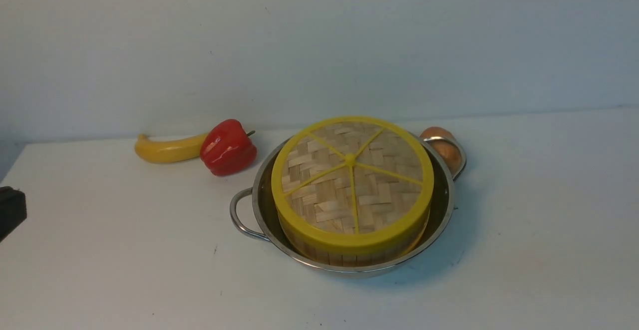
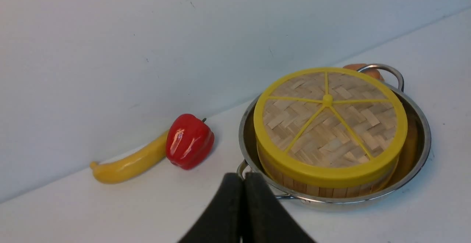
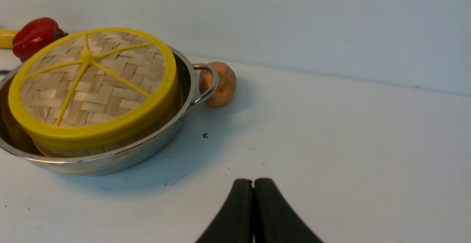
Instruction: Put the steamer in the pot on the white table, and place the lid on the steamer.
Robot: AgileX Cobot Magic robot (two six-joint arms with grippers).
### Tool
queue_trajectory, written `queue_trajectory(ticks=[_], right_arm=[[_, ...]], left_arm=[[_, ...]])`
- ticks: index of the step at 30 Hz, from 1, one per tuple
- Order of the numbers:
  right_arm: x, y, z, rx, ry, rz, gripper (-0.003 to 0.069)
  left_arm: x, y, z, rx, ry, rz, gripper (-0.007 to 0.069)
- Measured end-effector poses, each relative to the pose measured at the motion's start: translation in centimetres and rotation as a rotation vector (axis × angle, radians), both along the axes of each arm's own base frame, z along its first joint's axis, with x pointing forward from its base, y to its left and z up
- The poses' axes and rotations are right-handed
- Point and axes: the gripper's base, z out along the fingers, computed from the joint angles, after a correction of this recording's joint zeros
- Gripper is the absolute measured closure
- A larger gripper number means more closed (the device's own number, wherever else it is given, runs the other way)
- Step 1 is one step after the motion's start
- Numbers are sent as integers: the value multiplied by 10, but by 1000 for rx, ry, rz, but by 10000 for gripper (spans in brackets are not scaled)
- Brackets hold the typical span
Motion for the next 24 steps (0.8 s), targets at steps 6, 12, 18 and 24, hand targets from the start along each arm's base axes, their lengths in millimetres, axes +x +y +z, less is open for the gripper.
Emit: queue_trajectory(ticks=[6, 12, 18, 24], right_arm=[[0, 0, 0, 6, 0, -1, 613], [0, 0, 0, 6, 0, -1, 595], [0, 0, 0, 6, -1, -1, 580], [0, 0, 0, 6, -1, -1, 564]], left_arm=[[0, 0, 0, -1, -2, -1, 624], [0, 0, 0, 0, -4, -1, 615], [-8, 15, 3, 12, -63, 111, 615], [-30, 38, -24, 19, -97, 391, 604]])
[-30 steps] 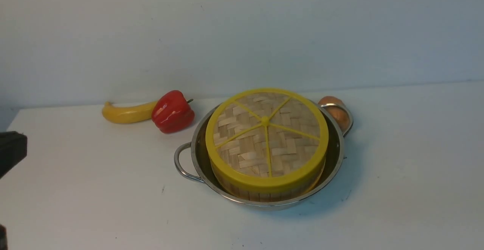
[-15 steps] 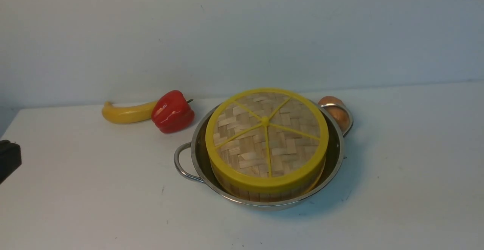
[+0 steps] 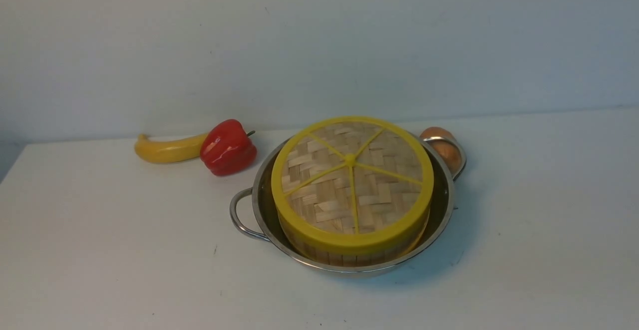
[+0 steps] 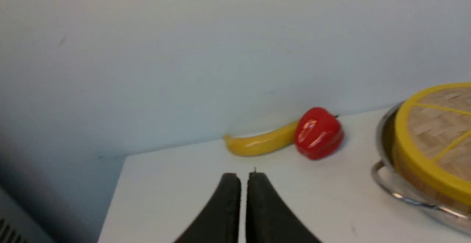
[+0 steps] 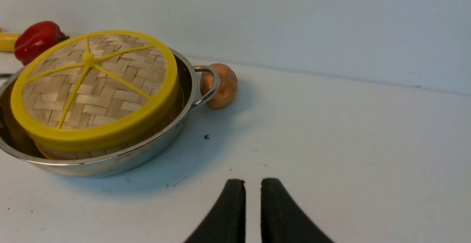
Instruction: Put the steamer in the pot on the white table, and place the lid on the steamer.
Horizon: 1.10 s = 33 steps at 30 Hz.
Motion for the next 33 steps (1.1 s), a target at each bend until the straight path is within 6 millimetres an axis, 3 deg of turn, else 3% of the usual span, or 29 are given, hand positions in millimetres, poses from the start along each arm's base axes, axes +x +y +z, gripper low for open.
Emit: queue_trajectory(ticks=[5, 13, 17, 26, 33], right_arm=[[0, 0, 0, 0, -1, 0, 552], [0, 0, 0, 0, -1, 0, 531], [0, 0, 0, 1, -1, 0, 519], [0, 0, 0, 1, -1, 0, 496], [0, 0, 0, 1, -1, 0, 477]], left_arm=[[-9, 0, -50, -33, -98, 83, 594], [4, -7, -107, -199, -173, 76, 594], [7, -8, -118, -235, -156, 69, 594], [8, -9, -119, -238, -175, 62, 594], [14, -9, -155, -223, -67, 73, 594]])
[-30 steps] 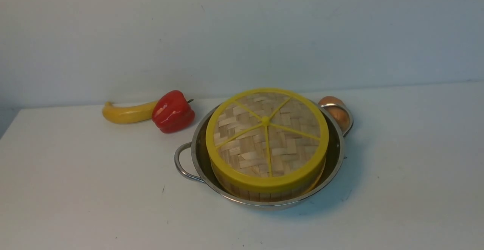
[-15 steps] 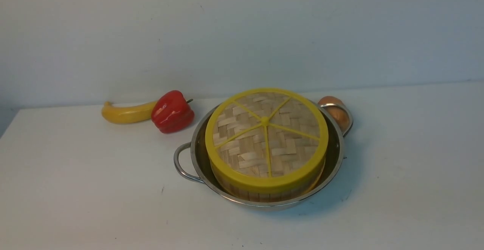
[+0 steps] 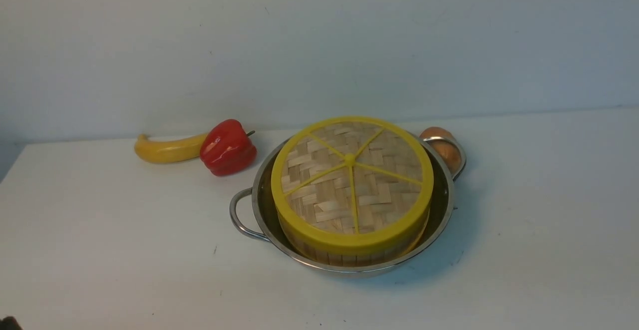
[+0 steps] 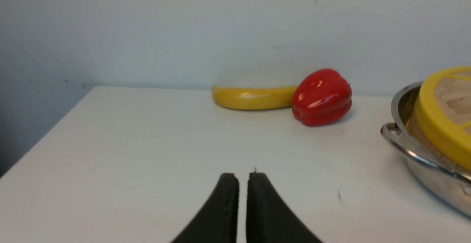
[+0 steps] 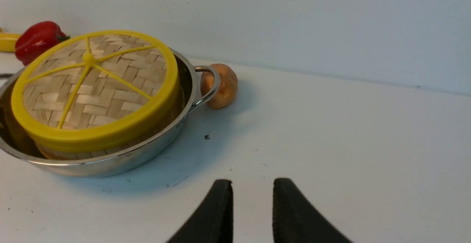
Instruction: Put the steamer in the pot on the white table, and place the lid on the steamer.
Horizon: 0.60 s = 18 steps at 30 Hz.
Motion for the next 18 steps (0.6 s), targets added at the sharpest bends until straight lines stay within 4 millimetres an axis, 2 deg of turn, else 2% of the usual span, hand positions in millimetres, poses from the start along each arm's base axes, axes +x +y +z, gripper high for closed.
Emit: queue_trajectory(ticks=[18], right_arm=[[0, 0, 0, 0, 0, 0, 435]], left_arm=[[0, 0, -5, 0, 15, 1, 594]])
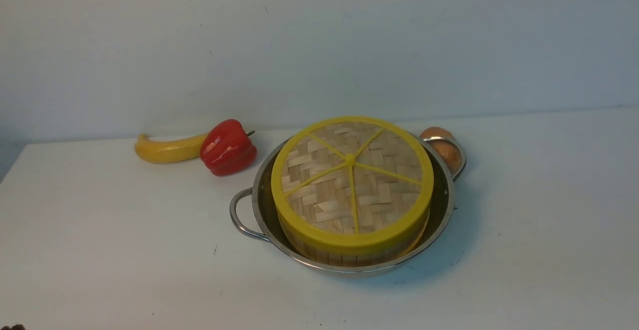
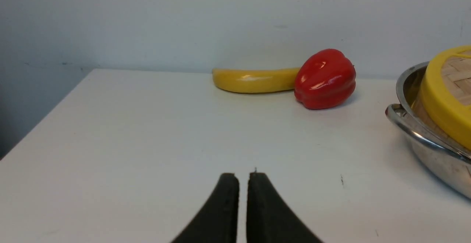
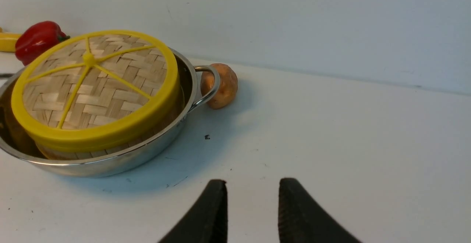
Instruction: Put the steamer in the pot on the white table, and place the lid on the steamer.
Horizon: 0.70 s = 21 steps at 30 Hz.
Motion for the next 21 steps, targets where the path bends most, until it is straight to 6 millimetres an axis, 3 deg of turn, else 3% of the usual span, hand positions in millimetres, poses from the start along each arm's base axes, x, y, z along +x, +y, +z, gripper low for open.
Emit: queue_trajectory(ticks=[6, 10, 13, 15, 21], right_arm=[[0, -1, 0, -3, -3, -12, 425], [4, -9, -6, 0, -83, -168, 420], [5, -13, -23, 8, -192, -266, 420], [5, -15, -44, 24, -269, -317, 420], [5, -17, -100, 112, -269, -383, 420]], left_arm=[[0, 0, 0, 0, 0, 0, 582], [0, 0, 0, 0, 0, 0, 573], [0, 0, 0, 0, 0, 0, 573], [0, 0, 0, 0, 0, 0, 573], [0, 0, 0, 0, 0, 0, 561]])
